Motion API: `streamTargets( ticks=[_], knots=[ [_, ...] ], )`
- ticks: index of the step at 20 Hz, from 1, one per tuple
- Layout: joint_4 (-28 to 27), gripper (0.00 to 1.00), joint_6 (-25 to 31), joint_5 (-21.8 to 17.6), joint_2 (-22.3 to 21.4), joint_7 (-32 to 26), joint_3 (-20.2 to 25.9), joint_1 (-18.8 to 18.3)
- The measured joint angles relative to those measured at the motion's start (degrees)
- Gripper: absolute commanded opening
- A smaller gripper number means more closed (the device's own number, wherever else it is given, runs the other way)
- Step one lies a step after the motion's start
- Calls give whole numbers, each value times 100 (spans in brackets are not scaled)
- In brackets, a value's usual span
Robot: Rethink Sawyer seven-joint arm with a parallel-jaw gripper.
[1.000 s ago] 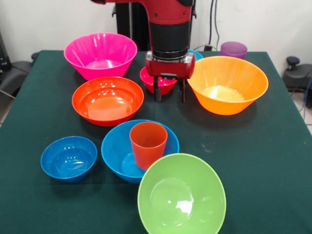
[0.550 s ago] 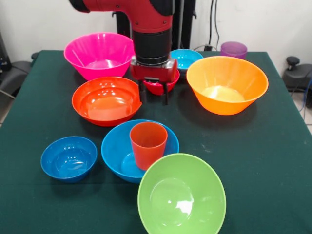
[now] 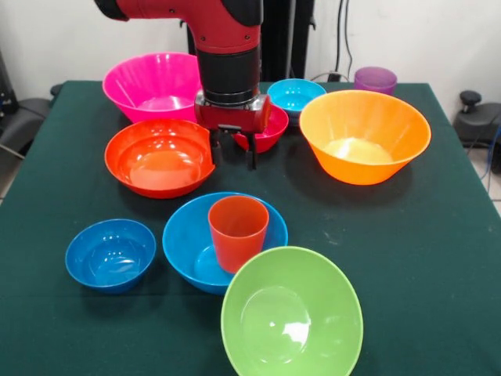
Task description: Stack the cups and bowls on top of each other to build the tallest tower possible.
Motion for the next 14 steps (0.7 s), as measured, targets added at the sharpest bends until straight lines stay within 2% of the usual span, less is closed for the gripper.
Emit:
streamTargets(
  ticks=[14],
  knots=[
    [79,100,-27,-23,-34,0,16,-51]
  ],
)
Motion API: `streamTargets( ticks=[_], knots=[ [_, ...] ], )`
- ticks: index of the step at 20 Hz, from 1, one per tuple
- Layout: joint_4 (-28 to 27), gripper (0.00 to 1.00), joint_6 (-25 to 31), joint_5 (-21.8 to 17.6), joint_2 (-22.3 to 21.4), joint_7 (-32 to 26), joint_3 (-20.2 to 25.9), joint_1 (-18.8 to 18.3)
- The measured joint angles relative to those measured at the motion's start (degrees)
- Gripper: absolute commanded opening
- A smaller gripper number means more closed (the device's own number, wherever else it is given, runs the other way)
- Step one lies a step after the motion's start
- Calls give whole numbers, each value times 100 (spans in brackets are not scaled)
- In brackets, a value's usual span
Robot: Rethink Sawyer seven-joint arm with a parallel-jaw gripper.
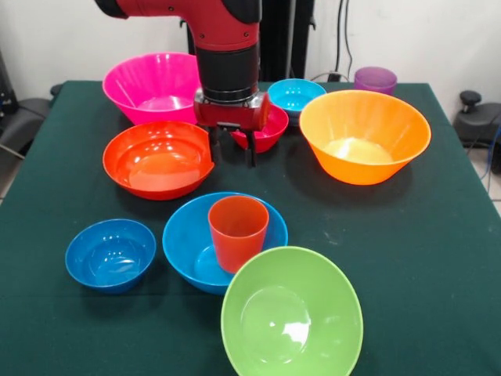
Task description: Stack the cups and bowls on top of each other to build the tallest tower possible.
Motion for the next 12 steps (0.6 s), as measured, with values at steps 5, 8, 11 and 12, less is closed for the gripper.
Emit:
streamTargets(
  ticks=[5,8,11,12],
  knots=[
    [27,100,0,1,-4,0,25,-54],
    [41,100,-1,1,-6,0,30,-92],
    [71,100,0,0,-15,0,30,-134],
    [85,100,0,0,-19,0,30,-146]
  ],
)
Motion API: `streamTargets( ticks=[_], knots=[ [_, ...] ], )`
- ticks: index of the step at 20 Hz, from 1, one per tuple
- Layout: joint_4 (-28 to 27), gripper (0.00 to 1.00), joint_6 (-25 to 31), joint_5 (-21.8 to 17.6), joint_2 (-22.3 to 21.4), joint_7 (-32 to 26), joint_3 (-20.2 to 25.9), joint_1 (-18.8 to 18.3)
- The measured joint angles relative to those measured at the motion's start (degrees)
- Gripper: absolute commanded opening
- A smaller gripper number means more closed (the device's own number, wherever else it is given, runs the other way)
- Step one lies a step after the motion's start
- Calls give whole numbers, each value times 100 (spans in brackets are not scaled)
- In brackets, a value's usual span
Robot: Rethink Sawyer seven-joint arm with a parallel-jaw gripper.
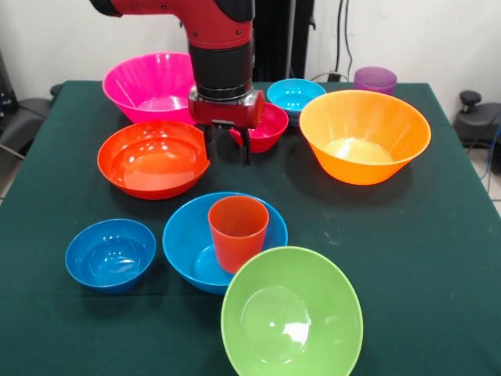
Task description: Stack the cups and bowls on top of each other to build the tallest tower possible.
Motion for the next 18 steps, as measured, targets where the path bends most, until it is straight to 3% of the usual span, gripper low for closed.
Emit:
streamTargets(
  ticks=[18],
  knots=[
    [213,100,1,0,-442,0,7,-160]
  ],
)
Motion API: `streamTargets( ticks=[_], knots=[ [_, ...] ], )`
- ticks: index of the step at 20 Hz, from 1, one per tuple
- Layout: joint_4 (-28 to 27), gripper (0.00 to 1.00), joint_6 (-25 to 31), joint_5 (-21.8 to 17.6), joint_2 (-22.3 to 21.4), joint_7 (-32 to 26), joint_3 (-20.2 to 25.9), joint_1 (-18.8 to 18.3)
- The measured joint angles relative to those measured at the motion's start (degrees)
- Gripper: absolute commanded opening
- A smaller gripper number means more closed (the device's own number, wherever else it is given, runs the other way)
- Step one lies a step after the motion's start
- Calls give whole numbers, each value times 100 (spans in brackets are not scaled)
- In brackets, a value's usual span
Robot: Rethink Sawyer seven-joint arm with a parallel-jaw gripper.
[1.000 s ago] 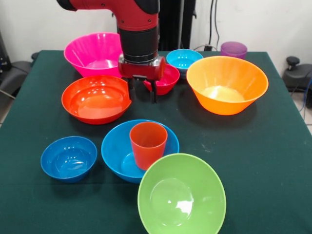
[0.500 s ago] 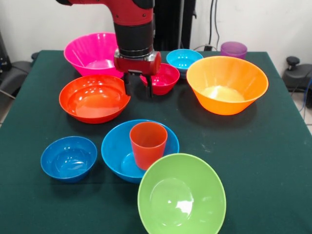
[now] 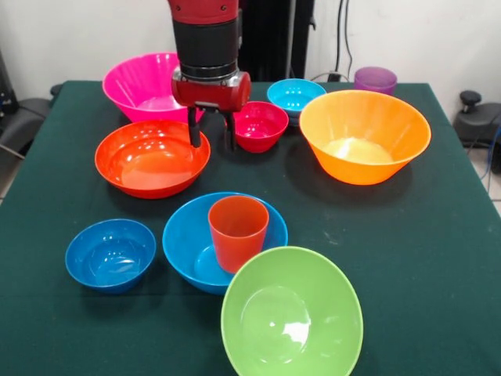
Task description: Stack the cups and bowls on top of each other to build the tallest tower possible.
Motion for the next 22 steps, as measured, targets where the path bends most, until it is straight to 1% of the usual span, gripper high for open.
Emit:
streamTargets(
  ticks=[7,11,14,22],
  knots=[
    [-1,100,-1,-84,124,0,0,-54],
    [-1,100,0,-263,293,0,7,-110],
    [-2,100,-1,-440,452,0,40,-230],
    [-8,100,-1,-767,687,0,113,-515]
  ],
)
